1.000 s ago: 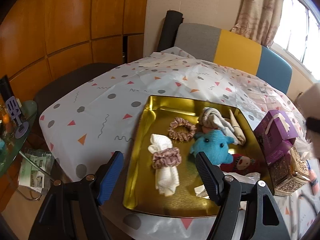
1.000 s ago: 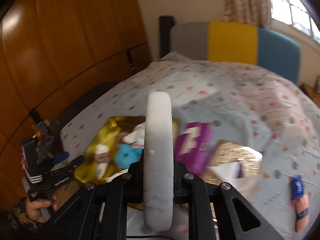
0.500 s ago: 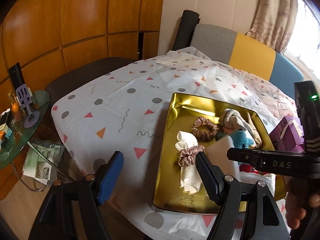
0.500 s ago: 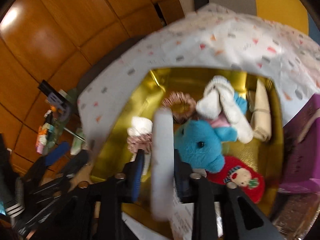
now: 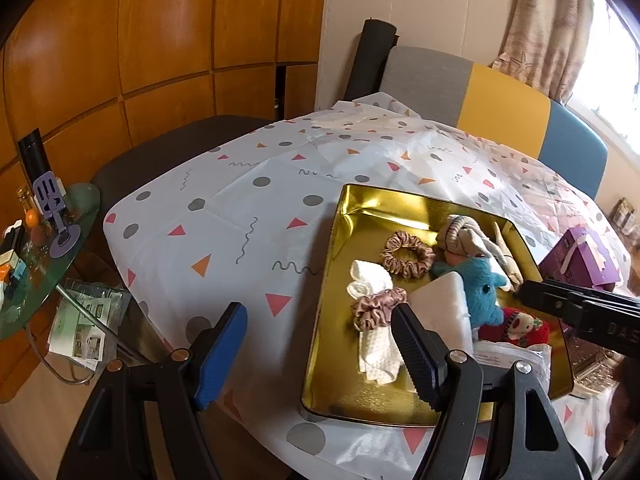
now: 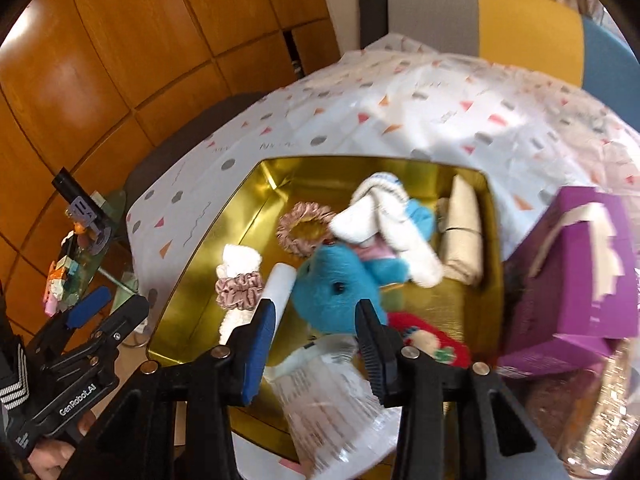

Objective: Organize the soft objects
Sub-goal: 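Carry the white pad into the gold tray and open the right tool, then move the right tool to the pink GRAREY dishcloth and grasp it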

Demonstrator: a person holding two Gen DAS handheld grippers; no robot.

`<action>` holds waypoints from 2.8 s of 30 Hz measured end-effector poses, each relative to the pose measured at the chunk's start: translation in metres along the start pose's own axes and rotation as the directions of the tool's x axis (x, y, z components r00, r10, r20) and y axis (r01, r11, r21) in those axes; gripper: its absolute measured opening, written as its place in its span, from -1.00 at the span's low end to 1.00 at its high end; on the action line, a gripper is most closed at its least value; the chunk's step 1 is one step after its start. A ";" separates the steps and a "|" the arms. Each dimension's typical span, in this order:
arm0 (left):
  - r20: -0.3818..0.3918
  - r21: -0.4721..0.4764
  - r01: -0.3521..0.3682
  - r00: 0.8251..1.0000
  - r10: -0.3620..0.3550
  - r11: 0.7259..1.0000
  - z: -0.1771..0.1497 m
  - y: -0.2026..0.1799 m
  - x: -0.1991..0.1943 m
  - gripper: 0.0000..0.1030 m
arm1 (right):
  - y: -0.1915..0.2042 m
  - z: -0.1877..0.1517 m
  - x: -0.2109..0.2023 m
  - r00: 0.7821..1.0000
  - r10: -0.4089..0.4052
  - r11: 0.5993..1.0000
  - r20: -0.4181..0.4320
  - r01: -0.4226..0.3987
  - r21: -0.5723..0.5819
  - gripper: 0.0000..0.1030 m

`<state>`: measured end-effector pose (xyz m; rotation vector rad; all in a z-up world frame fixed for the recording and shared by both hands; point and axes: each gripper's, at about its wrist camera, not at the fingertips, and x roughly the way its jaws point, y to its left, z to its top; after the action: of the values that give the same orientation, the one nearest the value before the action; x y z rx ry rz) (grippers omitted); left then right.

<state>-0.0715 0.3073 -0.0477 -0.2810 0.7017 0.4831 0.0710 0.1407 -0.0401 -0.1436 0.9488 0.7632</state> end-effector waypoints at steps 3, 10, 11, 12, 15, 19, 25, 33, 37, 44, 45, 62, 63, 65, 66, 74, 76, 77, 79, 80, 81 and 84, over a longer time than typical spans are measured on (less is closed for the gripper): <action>0.005 0.016 0.006 1.000 -0.006 1.000 0.000 -0.006 -0.003 0.46 | -0.002 -0.004 -0.016 0.999 -0.026 1.000 0.035 0.026 -0.015 -0.20; 0.018 0.050 0.019 1.000 -0.020 0.999 0.003 -0.018 -0.011 0.46 | -0.017 -0.013 -0.057 0.989 -0.090 0.995 0.114 0.095 -0.035 -0.20; 0.020 0.057 0.020 1.000 -0.022 0.998 0.003 -0.020 -0.012 0.46 | -0.022 -0.014 -0.064 0.987 -0.097 0.994 0.125 0.102 -0.030 -0.20; 0.021 0.063 0.021 1.000 -0.022 0.998 0.003 -0.021 -0.013 0.46 | -0.027 -0.015 -0.070 0.985 -0.103 0.994 0.136 0.107 -0.023 -0.20; 0.025 0.079 0.026 0.999 -0.028 0.997 0.004 -0.027 -0.016 0.46 | -0.047 -0.019 -0.091 0.977 -0.134 0.991 0.168 0.134 0.009 -0.20; 0.032 0.104 0.034 0.999 -0.037 0.994 0.005 -0.037 -0.020 0.46 | -0.081 -0.029 -0.118 0.961 -0.192 0.981 0.198 0.182 0.069 -0.20; 0.041 0.158 0.060 0.997 -0.067 0.986 0.005 -0.059 -0.028 0.46 | -0.143 -0.050 -0.150 0.934 -0.302 0.945 0.190 0.266 0.191 -0.20; 0.049 0.244 0.112 0.991 -0.127 0.963 0.007 -0.097 -0.041 0.46 | -0.228 -0.091 -0.185 0.891 -0.433 0.857 0.138 0.360 0.369 -0.20; 0.052 0.295 0.148 0.984 -0.170 0.944 0.007 -0.121 -0.049 0.46 | -0.275 -0.115 -0.197 0.871 -0.482 0.791 0.094 0.387 0.474 -0.20; 0.031 0.396 0.233 0.963 -0.267 0.888 0.000 -0.173 -0.063 0.46 | -0.358 -0.156 -0.224 0.801 -0.597 0.621 0.040 0.430 0.655 -0.17; 0.027 0.410 0.245 0.960 -0.280 0.879 -0.001 -0.181 -0.065 0.46 | -0.370 -0.164 -0.227 0.790 -0.612 0.589 0.029 0.431 0.684 -0.15; -0.096 0.474 0.424 0.896 -0.434 0.771 -0.027 -0.237 -0.073 0.46 | -0.434 -0.219 -0.221 0.796 -0.591 0.417 -0.130 0.440 0.795 0.20; -0.101 0.472 0.427 0.895 -0.434 0.771 -0.027 -0.236 -0.072 0.46 | -0.432 -0.213 -0.216 0.790 -0.596 0.448 -0.146 0.478 0.755 0.20; -0.105 0.465 0.425 0.897 -0.429 0.776 -0.028 -0.234 -0.069 0.46 | -0.429 -0.201 -0.205 0.768 -0.612 0.500 -0.188 0.560 0.661 0.22; -0.109 0.460 0.425 0.898 -0.426 0.780 -0.028 -0.233 -0.067 0.46 | -0.429 -0.198 -0.201 0.763 -0.613 0.520 -0.206 0.586 0.622 0.23; -0.124 0.470 0.468 0.874 -0.469 0.748 -0.027 -0.241 -0.075 0.46 | -0.441 -0.203 -0.158 0.691 -0.614 0.577 -0.380 0.722 0.382 0.08; -0.127 0.482 0.484 0.863 -0.488 0.730 -0.025 -0.249 -0.081 0.46 | -0.441 -0.207 -0.170 0.727 -0.593 0.558 -0.346 0.681 0.474 -0.15; -0.129 0.492 0.494 0.856 -0.501 0.717 -0.023 -0.256 -0.084 0.46 | -0.438 -0.210 -0.176 0.746 -0.585 0.555 -0.319 0.654 0.513 -0.15; -0.132 0.513 0.510 0.842 -0.524 0.691 -0.022 -0.270 -0.092 0.46 | -0.435 -0.216 -0.187 0.743 -0.597 0.520 -0.302 0.645 0.559 -0.16; -0.138 0.523 0.523 0.831 -0.539 0.673 -0.021 -0.278 -0.096 0.46 | -0.435 -0.218 -0.193 0.736 -0.605 0.499 -0.302 0.647 0.577 -0.16; -0.145 0.533 0.536 0.820 -0.554 0.655 -0.021 -0.288 -0.101 0.46 | -0.435 -0.219 -0.197 0.735 -0.608 0.485 -0.300 0.643 0.593 -0.15; -0.192 0.552 0.583 0.785 -0.589 0.596 -0.022 -0.318 -0.111 0.46 | -0.446 -0.228 -0.203 0.762 -0.565 0.441 -0.317 0.603 0.665 -0.15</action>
<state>0.0061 -0.0101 0.0384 0.0930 0.6682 -0.3902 0.1338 -0.3912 -0.1109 0.2318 1.0973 -0.3348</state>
